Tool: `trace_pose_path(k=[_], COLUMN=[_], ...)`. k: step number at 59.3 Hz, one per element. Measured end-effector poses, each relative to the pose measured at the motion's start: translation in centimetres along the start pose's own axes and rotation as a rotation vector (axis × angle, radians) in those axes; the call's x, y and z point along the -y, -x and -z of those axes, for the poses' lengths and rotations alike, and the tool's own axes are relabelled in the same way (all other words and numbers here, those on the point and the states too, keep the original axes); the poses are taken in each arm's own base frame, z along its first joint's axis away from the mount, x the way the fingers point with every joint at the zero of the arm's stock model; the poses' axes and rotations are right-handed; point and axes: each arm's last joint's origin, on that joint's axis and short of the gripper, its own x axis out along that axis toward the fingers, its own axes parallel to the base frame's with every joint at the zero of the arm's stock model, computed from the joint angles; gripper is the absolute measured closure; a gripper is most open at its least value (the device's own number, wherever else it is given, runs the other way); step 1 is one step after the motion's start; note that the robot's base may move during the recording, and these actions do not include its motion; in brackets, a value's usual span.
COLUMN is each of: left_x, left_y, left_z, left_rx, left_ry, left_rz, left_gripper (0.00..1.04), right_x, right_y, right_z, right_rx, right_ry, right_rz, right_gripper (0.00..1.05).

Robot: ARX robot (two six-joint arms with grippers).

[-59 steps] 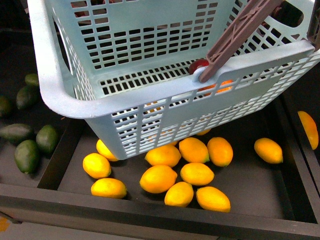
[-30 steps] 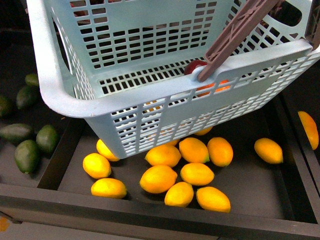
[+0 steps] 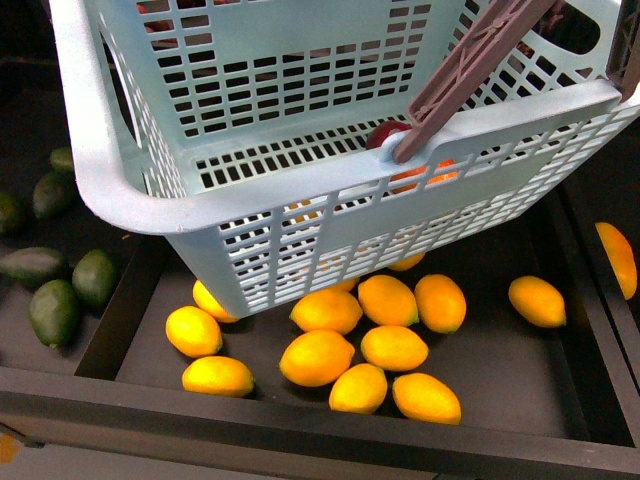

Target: Pick mango and avocado into basket

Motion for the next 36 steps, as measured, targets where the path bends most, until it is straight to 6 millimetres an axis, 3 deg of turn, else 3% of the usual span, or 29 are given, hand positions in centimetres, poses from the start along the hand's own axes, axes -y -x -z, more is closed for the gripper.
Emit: trace_pose_path(k=[36], left_x=[0.0], left_y=[0.0], left_z=[0.0], left_rx=[-0.001], left_ry=[0.0], left_rz=[0.001], left_gripper=[0.99], right_x=[0.0], right_y=[1.8], right_z=[0.5], right_rx=[-0.027], right_ry=[0.002], right_rz=[-0.001], right_gripper=[1.02])
